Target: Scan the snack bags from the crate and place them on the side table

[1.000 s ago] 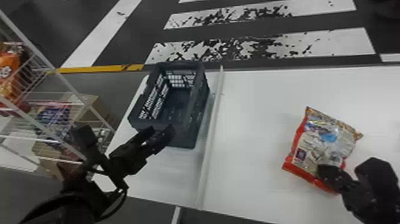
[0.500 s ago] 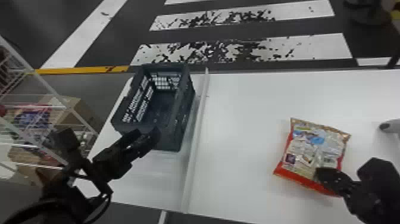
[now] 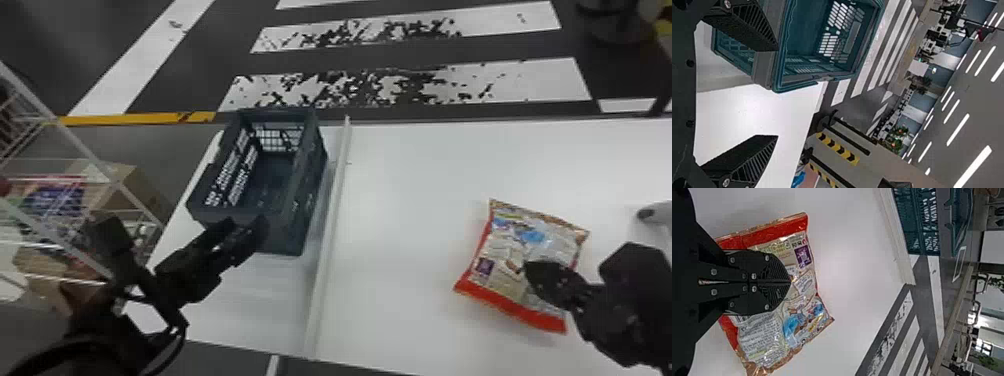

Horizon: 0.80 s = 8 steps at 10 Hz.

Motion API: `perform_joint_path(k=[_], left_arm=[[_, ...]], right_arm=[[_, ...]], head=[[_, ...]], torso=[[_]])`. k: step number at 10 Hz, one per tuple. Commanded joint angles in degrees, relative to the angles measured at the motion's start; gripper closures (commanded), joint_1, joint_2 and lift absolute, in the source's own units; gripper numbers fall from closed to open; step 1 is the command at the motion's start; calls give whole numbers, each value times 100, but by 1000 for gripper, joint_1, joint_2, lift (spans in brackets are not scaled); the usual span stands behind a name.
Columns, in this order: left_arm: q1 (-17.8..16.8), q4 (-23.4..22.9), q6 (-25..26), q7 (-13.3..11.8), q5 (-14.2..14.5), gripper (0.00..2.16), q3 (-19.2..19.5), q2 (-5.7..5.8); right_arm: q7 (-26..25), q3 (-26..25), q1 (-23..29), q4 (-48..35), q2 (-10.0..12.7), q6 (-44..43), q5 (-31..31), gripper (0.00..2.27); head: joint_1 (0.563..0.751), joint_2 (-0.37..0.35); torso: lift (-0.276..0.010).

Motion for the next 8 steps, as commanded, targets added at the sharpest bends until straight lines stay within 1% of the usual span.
perform_joint_path(k=[1, 5, 7, 8], left_arm=[[1, -23, 0, -2, 0, 83, 0, -24], [45, -76, 18, -2, 0, 83, 9, -24], [45, -76, 18, -2, 0, 83, 0, -24], [45, -76, 18, -2, 0, 83, 0, -24]], right_arm=[[-10, 46, -336, 381, 98, -27, 9, 2030], [-71, 327, -1127, 1542, 256, -115, 97, 2030], [-62, 521, -1250, 1937, 256, -378, 220, 2034], [-45, 538, -1242, 1928, 247, -449, 220, 2030]], head=[[695, 248], [695, 230], [695, 229], [695, 234]], torso=[[-94], [-94], [-94], [-94]])
